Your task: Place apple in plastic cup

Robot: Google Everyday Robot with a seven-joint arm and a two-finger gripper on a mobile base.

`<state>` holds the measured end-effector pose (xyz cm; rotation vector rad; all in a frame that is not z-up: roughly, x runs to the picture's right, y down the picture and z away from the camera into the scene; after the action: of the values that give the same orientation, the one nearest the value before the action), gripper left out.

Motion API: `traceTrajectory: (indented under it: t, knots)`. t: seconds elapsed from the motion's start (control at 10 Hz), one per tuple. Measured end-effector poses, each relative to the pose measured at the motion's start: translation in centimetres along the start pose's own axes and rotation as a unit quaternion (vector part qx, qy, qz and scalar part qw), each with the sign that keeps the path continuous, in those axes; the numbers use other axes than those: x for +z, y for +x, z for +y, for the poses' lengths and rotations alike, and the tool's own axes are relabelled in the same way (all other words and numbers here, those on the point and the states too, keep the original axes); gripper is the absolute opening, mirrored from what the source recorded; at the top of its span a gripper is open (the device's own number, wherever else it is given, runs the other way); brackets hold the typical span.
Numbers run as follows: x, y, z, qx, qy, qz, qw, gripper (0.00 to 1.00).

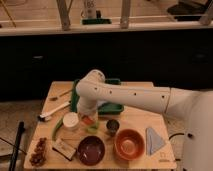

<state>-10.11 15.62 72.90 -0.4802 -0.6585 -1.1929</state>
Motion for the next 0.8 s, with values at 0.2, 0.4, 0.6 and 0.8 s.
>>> traceTrajectory:
  t: [0.2,0.4,0.6,0.8]
  knots:
    - [0.32,-0.13,0.04,0.01,-0.007,-0.004,0.9999,0.27]
    - [0.58,-0.12,0.05,0.018,-0.015,-0.003,0.9997,0.47]
    - [0.79,-0.15,-0.25,0.019,-0.026,-0.002,0.9995,0.68]
    - [0.86,-0.06,-0.27,0.02,-0.03,-0.001,0.9993,0.79]
